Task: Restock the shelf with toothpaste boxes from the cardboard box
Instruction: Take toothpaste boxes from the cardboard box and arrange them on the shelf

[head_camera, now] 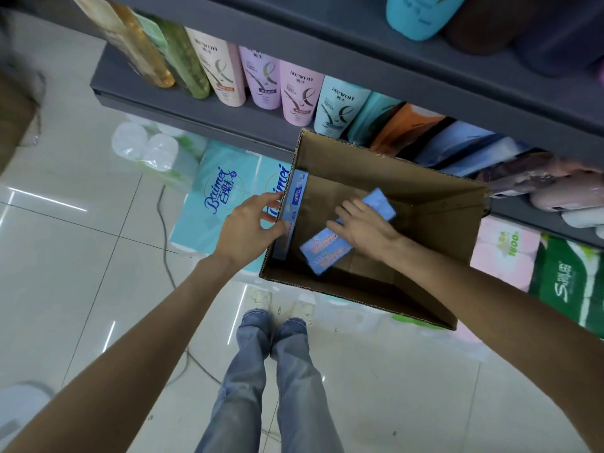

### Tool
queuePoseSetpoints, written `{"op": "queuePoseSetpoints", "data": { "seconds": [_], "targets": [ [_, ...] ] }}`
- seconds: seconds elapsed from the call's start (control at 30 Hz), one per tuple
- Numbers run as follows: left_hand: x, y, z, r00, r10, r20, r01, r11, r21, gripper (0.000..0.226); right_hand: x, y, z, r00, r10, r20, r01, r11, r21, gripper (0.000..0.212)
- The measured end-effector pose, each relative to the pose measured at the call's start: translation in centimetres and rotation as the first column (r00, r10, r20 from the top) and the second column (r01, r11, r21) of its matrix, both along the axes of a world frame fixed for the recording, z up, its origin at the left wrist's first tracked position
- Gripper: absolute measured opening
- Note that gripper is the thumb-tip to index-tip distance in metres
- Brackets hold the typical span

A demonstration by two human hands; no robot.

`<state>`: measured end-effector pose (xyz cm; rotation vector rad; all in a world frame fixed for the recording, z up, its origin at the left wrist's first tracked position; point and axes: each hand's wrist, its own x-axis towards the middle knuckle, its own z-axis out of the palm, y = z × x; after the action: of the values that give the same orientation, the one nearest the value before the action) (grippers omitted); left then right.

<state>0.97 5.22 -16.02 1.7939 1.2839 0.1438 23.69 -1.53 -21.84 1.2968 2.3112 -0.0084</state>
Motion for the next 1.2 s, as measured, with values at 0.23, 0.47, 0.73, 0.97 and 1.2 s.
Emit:
{"op": "queuePoseSetpoints", "data": {
  "seconds": [0.23, 0.47, 0.73, 0.97, 1.2],
  "targets": [
    [1.6, -1.3, 8.0, 0.884, 0.386, 0.263, -0.291, 0.895, -0.338, 0.047, 0.9, -3.9, 14.8, 0.164, -0.862, -0.480, 0.712, 0.440, -0.547, 0.063],
    [2.6, -4.8, 17.7, 0.833, 0.273, 0.481, 0.158, 0.716, -0.680, 0.073, -3.8, -6.2, 28.6, -0.460, -0.698, -0.549, 0.469, 0.335, -0.817, 0.016],
    [1.6, -4.9, 23.1, 0.719, 0.304, 0.624, 0.264, 0.712, -0.651, 0.060, -7.7, -6.5, 34.3, -0.536, -0.566, -0.626, 0.591, 0.278, -0.757, 0.024],
    [0.8, -2.7, 24.5, 0.761, 0.209, 0.614, 0.218, 0.810, -0.545, 0.042, -7.3, -7.4, 36.9, -0.711, -0.324, -0.624, 0.600, 0.181, -0.779, 0.016],
    [-0.7, -0.8, 26.7, 0.770, 0.121, 0.627, 0.200, 0.887, -0.417, 0.044, -6.9, -8.0, 38.8, -0.700, -0.175, -0.693, 0.660, 0.212, -0.721, 0.021]
  ]
}}
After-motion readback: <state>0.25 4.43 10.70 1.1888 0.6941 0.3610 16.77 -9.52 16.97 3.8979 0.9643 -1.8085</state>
